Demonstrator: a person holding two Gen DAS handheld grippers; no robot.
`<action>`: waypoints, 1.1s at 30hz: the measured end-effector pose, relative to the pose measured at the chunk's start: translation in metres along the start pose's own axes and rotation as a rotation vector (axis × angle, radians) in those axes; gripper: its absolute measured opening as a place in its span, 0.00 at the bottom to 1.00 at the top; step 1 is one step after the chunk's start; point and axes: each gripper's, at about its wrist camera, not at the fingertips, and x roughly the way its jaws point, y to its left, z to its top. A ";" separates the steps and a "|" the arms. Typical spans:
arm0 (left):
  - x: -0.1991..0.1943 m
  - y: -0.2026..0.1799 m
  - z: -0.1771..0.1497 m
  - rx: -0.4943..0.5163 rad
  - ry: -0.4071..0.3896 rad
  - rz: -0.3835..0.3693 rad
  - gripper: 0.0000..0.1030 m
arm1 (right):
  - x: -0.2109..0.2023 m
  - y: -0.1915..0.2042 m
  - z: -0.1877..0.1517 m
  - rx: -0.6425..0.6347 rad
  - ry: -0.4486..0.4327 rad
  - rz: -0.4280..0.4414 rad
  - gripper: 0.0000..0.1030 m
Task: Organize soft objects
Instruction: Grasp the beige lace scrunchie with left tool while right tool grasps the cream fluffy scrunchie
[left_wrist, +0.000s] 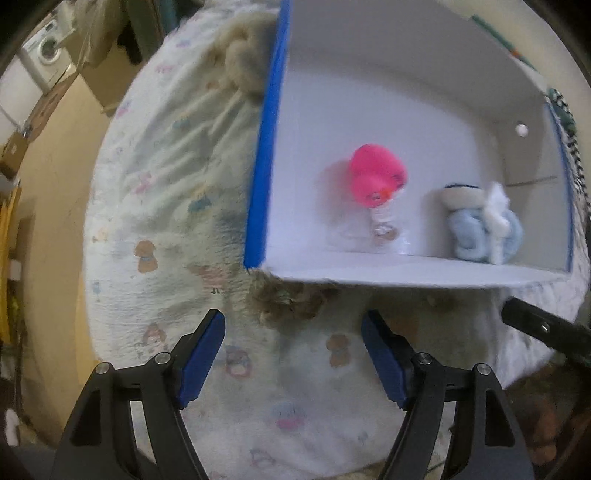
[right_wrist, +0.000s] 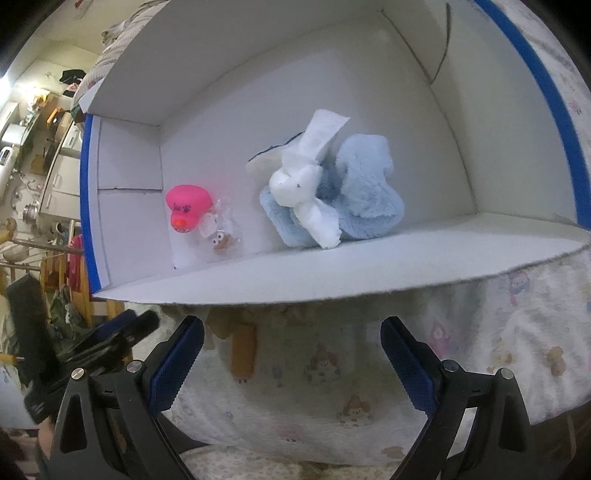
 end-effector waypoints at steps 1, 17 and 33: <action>0.006 0.001 0.001 -0.010 0.003 -0.007 0.72 | 0.003 0.000 0.001 -0.006 0.001 -0.010 1.00; 0.044 -0.007 0.008 0.006 0.025 0.001 0.16 | 0.062 0.025 0.014 -0.149 0.019 -0.176 0.76; 0.011 -0.017 -0.002 0.043 -0.003 0.003 0.09 | 0.051 0.054 0.003 -0.260 -0.003 -0.164 0.22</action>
